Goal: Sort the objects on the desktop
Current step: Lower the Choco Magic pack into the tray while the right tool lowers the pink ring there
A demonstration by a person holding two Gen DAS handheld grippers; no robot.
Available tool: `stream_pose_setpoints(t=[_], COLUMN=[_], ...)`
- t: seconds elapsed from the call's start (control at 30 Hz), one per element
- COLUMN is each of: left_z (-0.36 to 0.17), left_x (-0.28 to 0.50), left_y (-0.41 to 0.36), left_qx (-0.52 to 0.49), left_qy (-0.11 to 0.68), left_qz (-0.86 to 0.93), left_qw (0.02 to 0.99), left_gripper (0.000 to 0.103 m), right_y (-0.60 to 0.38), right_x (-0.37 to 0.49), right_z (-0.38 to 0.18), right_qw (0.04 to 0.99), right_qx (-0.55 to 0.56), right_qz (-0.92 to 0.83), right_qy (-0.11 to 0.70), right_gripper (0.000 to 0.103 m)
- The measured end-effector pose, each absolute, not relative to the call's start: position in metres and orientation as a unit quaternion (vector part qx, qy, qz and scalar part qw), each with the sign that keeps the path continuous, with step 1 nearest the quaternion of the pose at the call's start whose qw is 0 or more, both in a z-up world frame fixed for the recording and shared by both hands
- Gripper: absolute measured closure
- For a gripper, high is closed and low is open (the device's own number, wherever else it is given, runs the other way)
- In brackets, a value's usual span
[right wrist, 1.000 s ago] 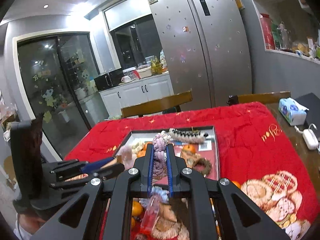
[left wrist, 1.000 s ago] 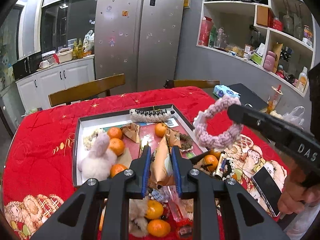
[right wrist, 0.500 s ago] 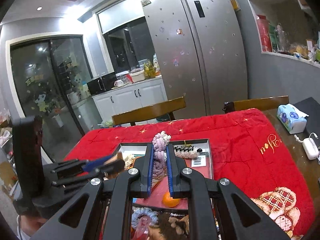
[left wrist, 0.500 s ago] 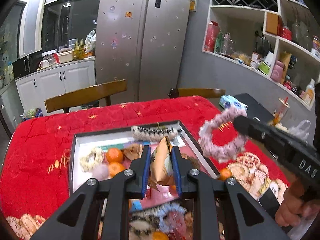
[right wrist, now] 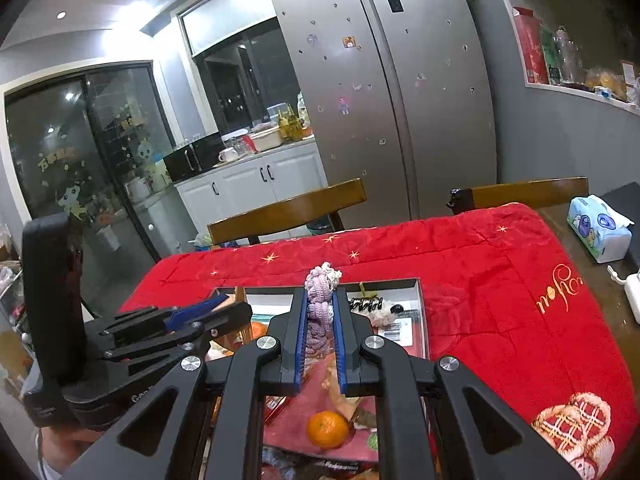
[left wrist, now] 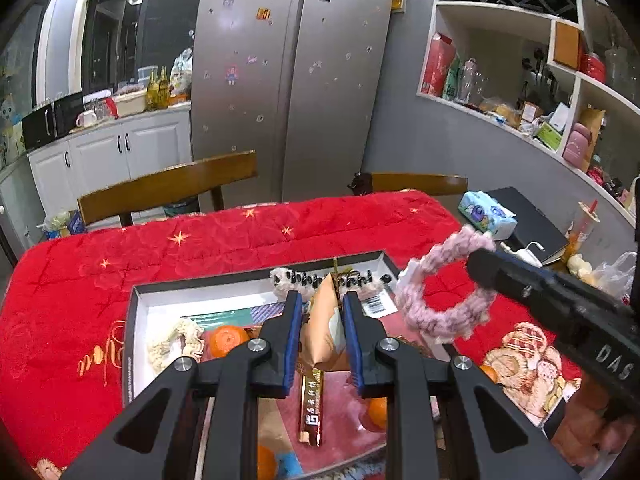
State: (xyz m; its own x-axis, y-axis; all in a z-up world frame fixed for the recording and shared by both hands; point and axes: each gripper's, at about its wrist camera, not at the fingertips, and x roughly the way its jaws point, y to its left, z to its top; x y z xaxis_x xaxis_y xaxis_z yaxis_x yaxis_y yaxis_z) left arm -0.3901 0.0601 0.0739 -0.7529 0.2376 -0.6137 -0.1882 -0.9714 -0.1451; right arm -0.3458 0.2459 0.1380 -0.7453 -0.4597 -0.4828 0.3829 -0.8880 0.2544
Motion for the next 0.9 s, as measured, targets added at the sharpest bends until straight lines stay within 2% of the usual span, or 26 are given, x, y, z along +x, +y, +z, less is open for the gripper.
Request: stream_pose_setpoints(t=[0.43, 0.9], left_z=[0.01, -0.005], left_x=[-0.42, -0.426], left_y=[0.063, 0.066], left_qx=[-0.394, -0.423], left_qy=[-0.038, -0.046], left_qz=[0.911, 0.898], left_qw=[0.113, 0.112], left_gripper=[0.081, 0.081], right_y=[0.24, 0.242], right_x=[-0.39, -0.407], right_z=[0.088, 0.058], right_qw=[0.195, 0.168], right_qx=[0.329, 0.369], right_qz=[-0.923, -0.914], right_qy=[-0.04, -0.012], right_gripper=[0.091, 0.091])
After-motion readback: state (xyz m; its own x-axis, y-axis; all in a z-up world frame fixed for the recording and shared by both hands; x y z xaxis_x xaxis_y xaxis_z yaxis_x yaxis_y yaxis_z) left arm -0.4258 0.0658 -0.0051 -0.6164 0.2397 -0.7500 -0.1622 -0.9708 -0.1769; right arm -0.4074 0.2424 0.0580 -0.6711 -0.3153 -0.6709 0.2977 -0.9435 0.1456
